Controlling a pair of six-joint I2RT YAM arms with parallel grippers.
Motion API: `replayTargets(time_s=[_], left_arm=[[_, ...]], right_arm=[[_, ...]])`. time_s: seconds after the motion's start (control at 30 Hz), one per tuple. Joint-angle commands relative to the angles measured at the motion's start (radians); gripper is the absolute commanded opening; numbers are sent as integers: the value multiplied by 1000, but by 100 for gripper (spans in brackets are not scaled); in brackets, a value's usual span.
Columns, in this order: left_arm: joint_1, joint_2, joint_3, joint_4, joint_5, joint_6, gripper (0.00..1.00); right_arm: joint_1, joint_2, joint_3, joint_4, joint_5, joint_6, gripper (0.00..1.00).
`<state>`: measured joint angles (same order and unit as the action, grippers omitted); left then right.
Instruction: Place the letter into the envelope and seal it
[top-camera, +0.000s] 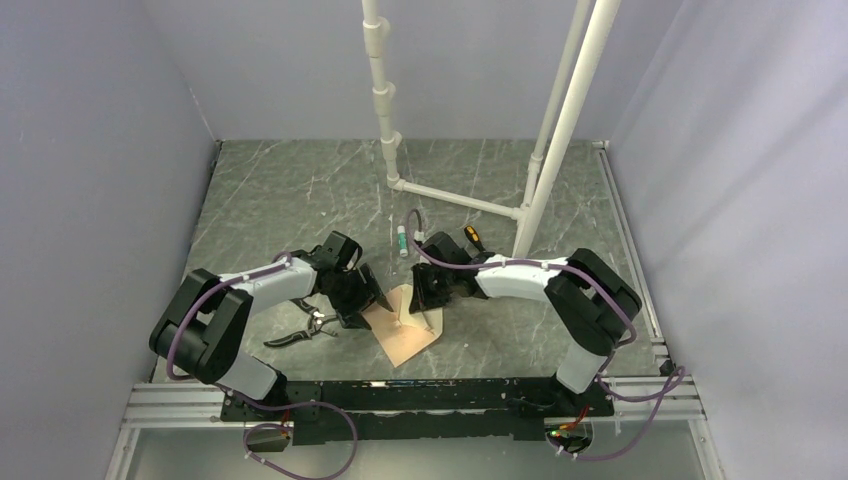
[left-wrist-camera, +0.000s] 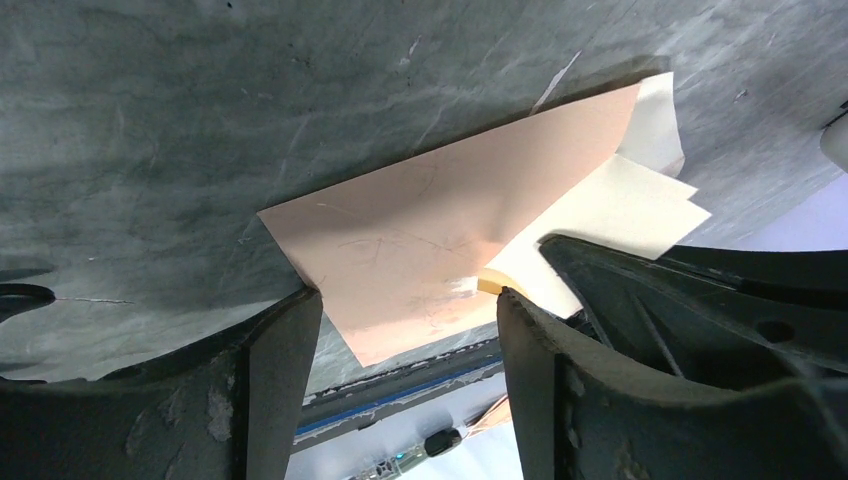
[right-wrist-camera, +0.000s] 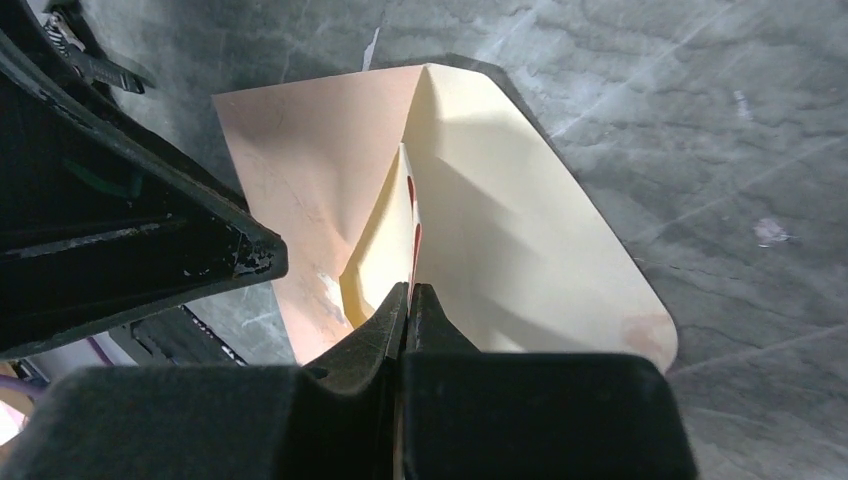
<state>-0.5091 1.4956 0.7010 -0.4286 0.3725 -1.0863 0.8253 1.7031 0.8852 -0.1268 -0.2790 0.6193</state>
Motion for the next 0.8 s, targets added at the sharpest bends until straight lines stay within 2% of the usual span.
replayTargets(time_s=[0.0,0.1,0.27,0.43,0.53,0.77], left_arm=[[-3,25,-19,38,-85,16,71],[-2,29,-14,29,-102,30,71],[-2,32,-9,0,-137,53,71],[-2,28,-11,-12,-149,69,71],[-2,32,-6,-14,-146,76,71],[-2,55,2,4,-127,82,70]], right_arm=[[21,12,28,27,-21,25,0],[21,4,44,-32,20,14,0],[21,-44,60,-116,102,16,33],[21,-79,68,-172,150,16,51],[21,-74,77,-181,152,17,53],[21,10,92,-137,72,36,46]])
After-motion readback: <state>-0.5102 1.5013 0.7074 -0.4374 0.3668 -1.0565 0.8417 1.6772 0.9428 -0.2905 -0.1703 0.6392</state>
